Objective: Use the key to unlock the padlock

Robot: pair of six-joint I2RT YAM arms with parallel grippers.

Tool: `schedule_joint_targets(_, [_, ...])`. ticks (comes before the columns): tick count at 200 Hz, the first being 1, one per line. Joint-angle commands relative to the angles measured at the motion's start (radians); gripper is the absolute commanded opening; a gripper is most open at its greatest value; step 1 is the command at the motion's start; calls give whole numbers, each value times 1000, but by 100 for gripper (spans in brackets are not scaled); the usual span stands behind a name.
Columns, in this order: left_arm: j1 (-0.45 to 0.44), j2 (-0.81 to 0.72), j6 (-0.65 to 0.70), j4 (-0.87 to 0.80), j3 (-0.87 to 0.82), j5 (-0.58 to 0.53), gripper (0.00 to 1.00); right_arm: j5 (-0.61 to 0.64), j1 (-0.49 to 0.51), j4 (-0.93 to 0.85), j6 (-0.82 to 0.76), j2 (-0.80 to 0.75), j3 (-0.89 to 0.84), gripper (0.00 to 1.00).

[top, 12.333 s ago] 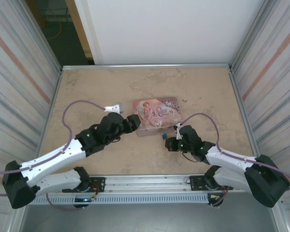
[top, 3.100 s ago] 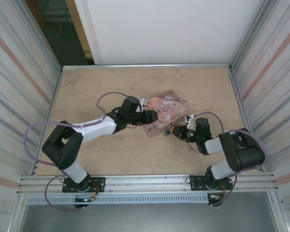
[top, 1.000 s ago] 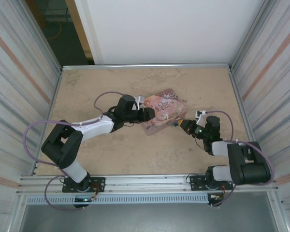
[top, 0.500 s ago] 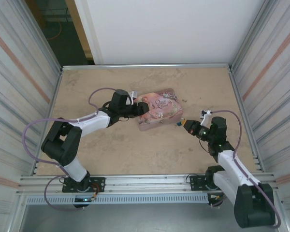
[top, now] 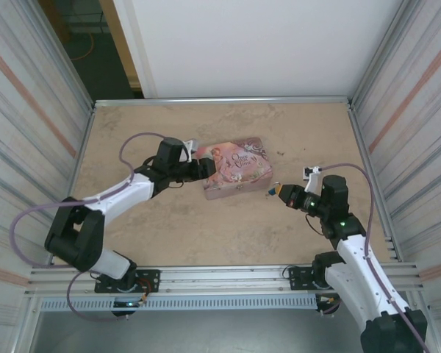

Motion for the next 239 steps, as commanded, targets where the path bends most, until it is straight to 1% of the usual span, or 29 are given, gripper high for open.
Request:
schedule_joint_targets(1, [22, -108, 80, -60, -28, -56, 63, 47, 31, -107, -60, -10, 68, 0])
schedule_joint_targets(29, [60, -243, 116, -100, -80, -87, 65, 87, 66, -198, -97, 32, 137, 0])
schedule_joint_targets(70, [128, -468, 152, -167, -161, -107, 72, 129, 143, -235, -131, 85, 210, 0])
schedule_joint_targets(96, [177, -569, 151, -183, -193, -100, 81, 139, 184, -308, -184, 134, 280, 0])
schedule_joint_targets(120, [215, -610, 154, -185, -200, -88, 87, 164, 223, -376, -211, 163, 325, 0])
schedule_joint_targets(138, [232, -619, 174, -184, -193, -61, 88, 162, 246, -405, -212, 170, 341, 0])
schedule_joint_targets(151, [243, -626, 205, -209, -172, -54, 89, 163, 263, -434, -216, 178, 353, 0])
schedule_joint_targets(173, [250, -668, 254, -214, -154, -77, 89, 186, 287, -493, -230, 196, 367, 0])
schedule_joint_targets(208, [250, -756, 365, -163, -165, -79, 97, 182, 311, -519, -233, 225, 364, 0])
schedule_joint_targets(239, [250, -780, 456, -186, -153, -82, 99, 198, 336, -547, -241, 264, 376, 0])
